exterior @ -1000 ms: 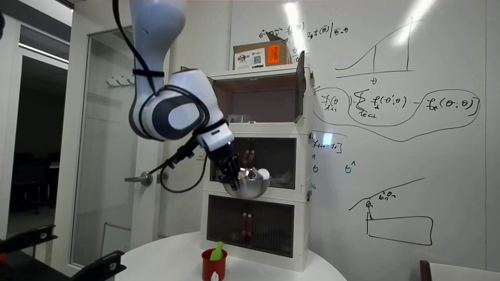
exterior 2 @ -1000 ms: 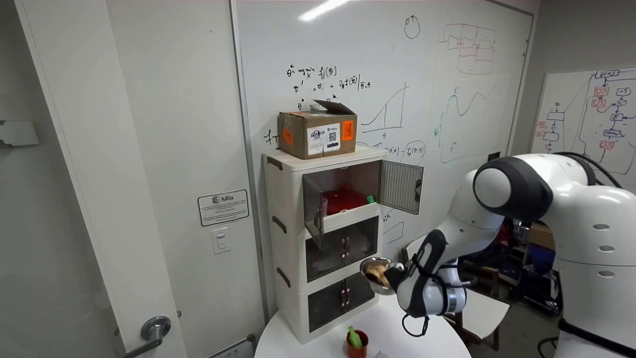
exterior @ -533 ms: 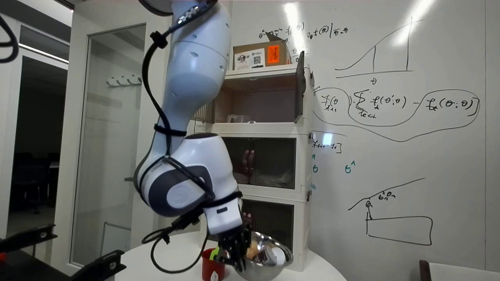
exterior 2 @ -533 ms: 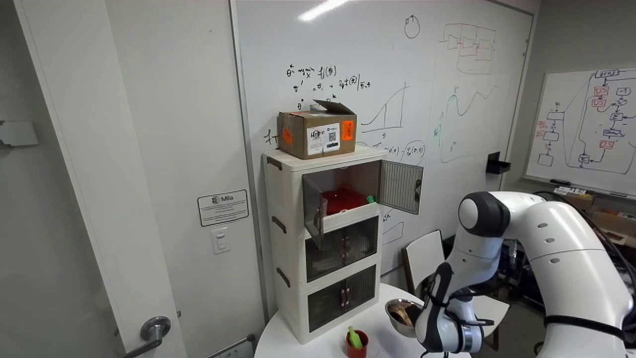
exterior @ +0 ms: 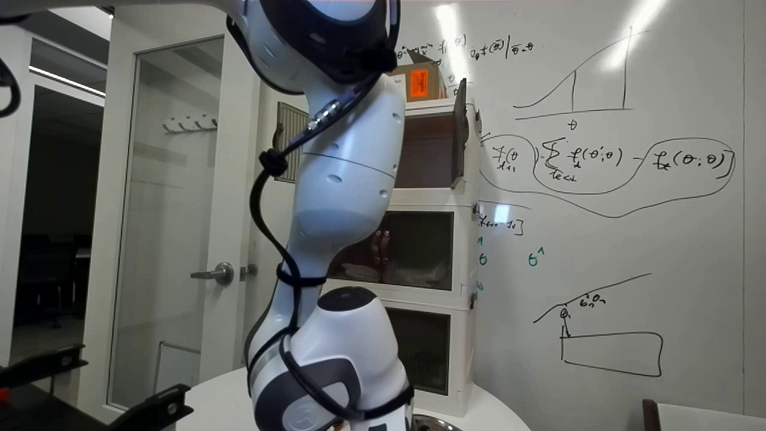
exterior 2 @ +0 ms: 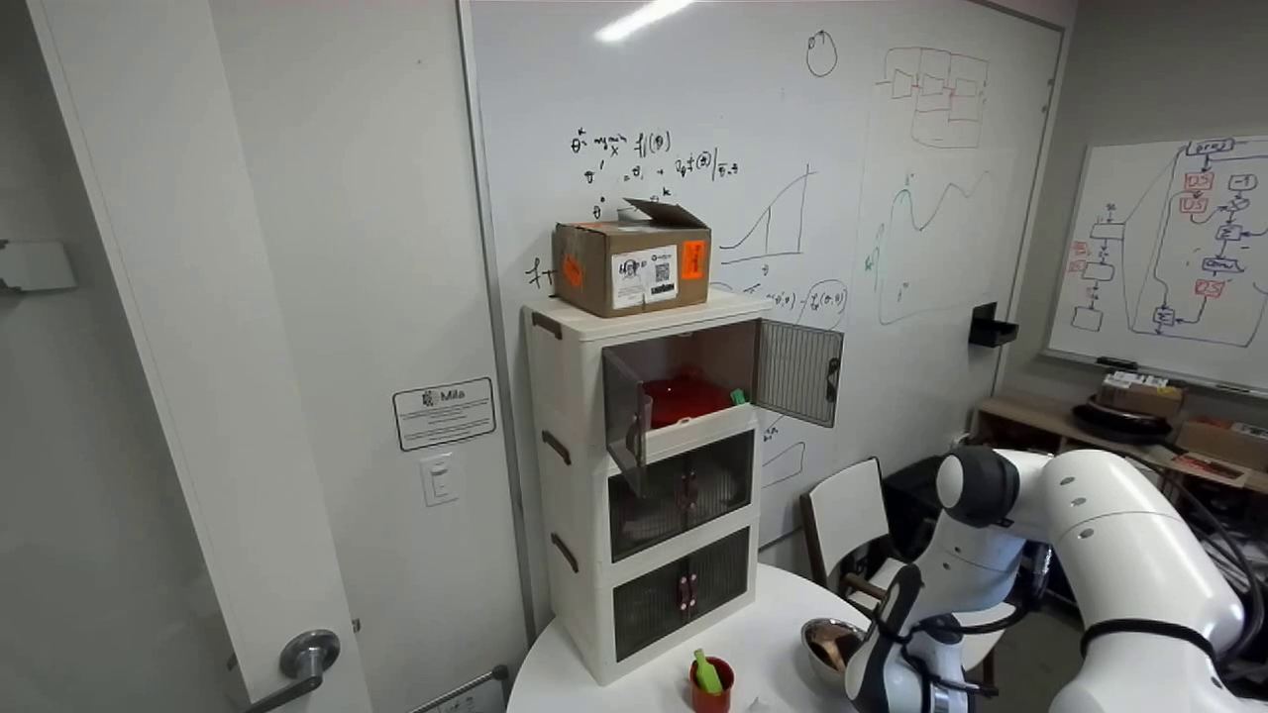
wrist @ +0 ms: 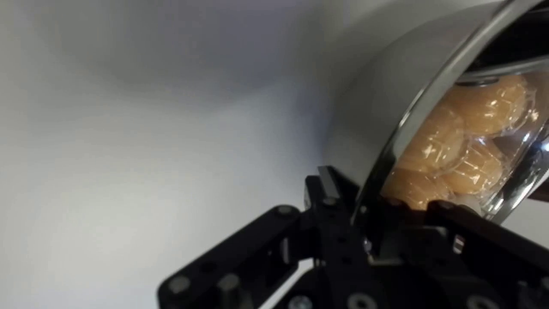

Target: Remove the silver bowl from the top cabinet and put it on the table

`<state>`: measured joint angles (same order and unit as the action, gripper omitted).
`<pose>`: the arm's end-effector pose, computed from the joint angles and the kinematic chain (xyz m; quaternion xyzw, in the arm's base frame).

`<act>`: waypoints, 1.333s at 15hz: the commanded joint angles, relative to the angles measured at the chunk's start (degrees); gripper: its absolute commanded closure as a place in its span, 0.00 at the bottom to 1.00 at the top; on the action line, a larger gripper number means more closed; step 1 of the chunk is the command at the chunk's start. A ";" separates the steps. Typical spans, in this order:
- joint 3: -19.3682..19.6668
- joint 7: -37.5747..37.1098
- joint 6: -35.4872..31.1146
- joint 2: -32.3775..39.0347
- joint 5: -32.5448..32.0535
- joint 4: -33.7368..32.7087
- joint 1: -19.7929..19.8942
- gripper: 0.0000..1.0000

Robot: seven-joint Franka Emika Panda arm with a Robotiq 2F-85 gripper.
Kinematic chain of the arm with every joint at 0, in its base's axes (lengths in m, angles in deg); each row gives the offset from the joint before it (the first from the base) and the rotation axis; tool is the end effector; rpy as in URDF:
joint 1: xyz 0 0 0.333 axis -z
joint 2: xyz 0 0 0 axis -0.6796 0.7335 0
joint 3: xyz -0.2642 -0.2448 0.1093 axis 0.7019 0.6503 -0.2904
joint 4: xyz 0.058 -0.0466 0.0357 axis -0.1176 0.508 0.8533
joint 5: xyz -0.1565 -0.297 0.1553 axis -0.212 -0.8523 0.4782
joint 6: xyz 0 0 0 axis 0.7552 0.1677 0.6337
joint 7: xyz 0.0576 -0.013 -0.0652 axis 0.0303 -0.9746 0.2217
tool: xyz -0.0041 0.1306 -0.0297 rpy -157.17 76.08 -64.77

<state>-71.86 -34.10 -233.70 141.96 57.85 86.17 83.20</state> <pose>0.4726 -0.2897 -0.0559 -0.5697 0.7907 -0.1863 0.1247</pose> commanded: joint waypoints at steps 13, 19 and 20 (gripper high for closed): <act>-5.44 10.80 3.21 2.70 1.34 -2.90 4.07 0.00; -5.76 13.32 -1.36 -4.29 0.25 6.19 4.42 0.00; -6.01 13.48 -0.70 -5.78 -0.07 7.88 4.73 0.00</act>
<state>-76.91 -22.54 -234.06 141.47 58.13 87.49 86.58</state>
